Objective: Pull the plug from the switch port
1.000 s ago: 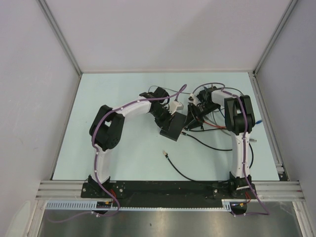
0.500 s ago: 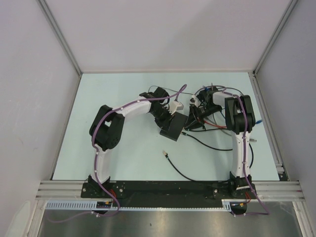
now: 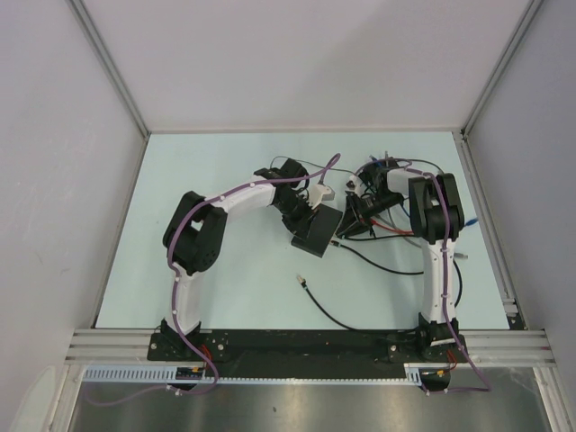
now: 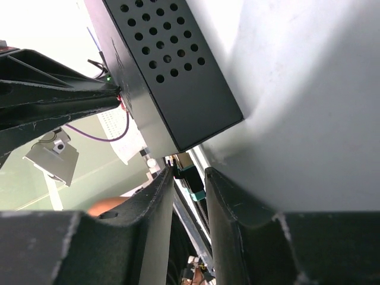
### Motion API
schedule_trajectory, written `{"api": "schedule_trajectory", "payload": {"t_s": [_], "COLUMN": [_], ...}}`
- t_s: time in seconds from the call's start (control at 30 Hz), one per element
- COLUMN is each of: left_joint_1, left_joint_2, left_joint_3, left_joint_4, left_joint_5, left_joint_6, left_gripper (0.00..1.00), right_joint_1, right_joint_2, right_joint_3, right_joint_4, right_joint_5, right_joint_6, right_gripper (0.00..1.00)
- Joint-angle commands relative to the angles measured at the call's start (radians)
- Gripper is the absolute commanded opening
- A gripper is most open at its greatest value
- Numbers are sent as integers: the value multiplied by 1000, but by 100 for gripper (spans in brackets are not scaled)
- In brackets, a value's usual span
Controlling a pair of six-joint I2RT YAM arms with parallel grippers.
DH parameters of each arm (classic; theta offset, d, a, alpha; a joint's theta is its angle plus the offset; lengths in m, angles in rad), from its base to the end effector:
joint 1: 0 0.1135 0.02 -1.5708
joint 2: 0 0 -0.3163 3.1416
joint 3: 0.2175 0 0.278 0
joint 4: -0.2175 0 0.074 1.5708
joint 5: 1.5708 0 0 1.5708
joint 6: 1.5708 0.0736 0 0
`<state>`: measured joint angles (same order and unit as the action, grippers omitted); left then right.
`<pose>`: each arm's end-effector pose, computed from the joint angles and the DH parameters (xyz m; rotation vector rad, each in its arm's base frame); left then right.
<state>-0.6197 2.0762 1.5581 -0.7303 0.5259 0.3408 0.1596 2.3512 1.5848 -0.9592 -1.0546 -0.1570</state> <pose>0.3711 -0.3102 0.1774 1.3966 2.4167 -0.8064 0.4466 0.1367 0.0842 0.2935 -2.5823 -1.5115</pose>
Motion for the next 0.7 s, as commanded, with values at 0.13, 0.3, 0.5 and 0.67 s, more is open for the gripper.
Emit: {"api": "schedule_trajectory", "payload": {"t_s": [0.13, 0.3, 0.5, 0.67], "left_joint_1": [-8, -9, -9, -9], "left_joint_2": [67, 67, 67, 62], "left_joint_3": [-10, -12, -12, -20], "left_joint_4": [-34, -34, -37, -37], "left_joint_5": [-79, -81, -87, -93], "left_joint_6": [24, 24, 26, 27], "left_gripper": [19, 19, 19, 19], "right_joint_1": [54, 72, 86, 60], "right_joint_2": [79, 74, 94, 158], "right_joint_3": [-19, -17, 9, 113], "right_joint_4": [129, 131, 71, -114], "right_joint_5": [246, 272, 366, 364], "right_joint_6": [-12, 2, -22, -134], "right_gripper": [36, 29, 9, 4]}}
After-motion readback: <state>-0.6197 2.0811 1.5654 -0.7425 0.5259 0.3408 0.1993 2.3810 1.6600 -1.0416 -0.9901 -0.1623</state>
